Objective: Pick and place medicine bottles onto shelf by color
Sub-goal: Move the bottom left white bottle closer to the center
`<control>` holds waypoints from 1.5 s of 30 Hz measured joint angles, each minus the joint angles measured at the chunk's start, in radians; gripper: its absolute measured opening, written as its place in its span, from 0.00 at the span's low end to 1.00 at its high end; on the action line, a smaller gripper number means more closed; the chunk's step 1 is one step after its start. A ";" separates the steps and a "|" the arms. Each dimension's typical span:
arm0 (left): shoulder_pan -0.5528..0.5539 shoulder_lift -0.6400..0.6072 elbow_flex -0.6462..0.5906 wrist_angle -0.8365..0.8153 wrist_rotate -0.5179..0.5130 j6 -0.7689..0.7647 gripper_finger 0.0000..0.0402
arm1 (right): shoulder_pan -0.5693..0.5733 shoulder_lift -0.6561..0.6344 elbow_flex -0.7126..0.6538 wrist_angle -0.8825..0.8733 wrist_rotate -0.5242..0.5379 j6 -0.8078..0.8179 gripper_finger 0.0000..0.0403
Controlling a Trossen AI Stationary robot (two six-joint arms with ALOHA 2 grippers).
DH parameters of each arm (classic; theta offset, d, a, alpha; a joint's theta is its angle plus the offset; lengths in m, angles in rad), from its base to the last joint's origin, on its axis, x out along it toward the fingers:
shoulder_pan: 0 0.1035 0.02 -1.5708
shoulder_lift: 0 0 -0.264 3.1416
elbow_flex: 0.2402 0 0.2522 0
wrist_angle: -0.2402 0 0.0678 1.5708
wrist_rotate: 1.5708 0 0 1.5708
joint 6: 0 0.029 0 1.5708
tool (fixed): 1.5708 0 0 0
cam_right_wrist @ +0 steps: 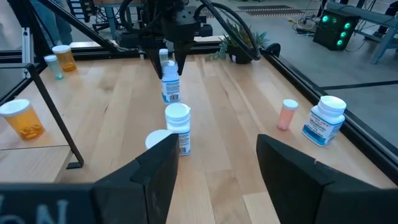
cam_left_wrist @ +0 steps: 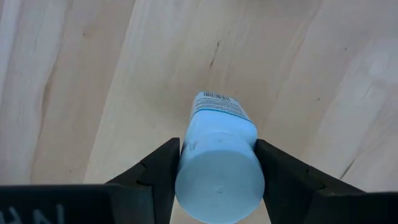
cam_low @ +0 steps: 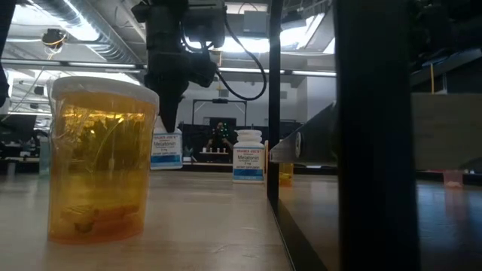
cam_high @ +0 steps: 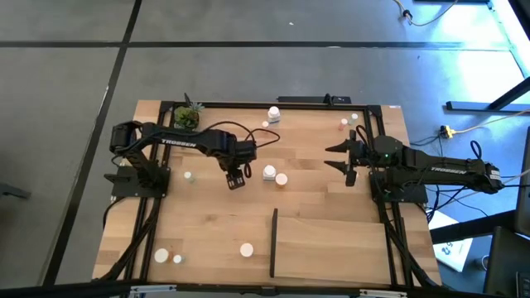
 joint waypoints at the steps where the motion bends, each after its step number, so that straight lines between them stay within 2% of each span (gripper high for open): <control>1: 0.000 0.000 0.000 0.000 -0.001 0.000 0.45 | 0.000 0.000 0.000 0.000 0.000 0.000 0.54; 32: 0.001 0.041 -0.002 0.023 -0.001 0.026 0.45 | 0.000 0.000 0.000 0.000 0.000 0.000 0.54; 45: 0.001 0.041 -0.002 0.026 -0.002 0.026 0.63 | 0.000 0.000 0.000 0.000 0.000 0.000 0.54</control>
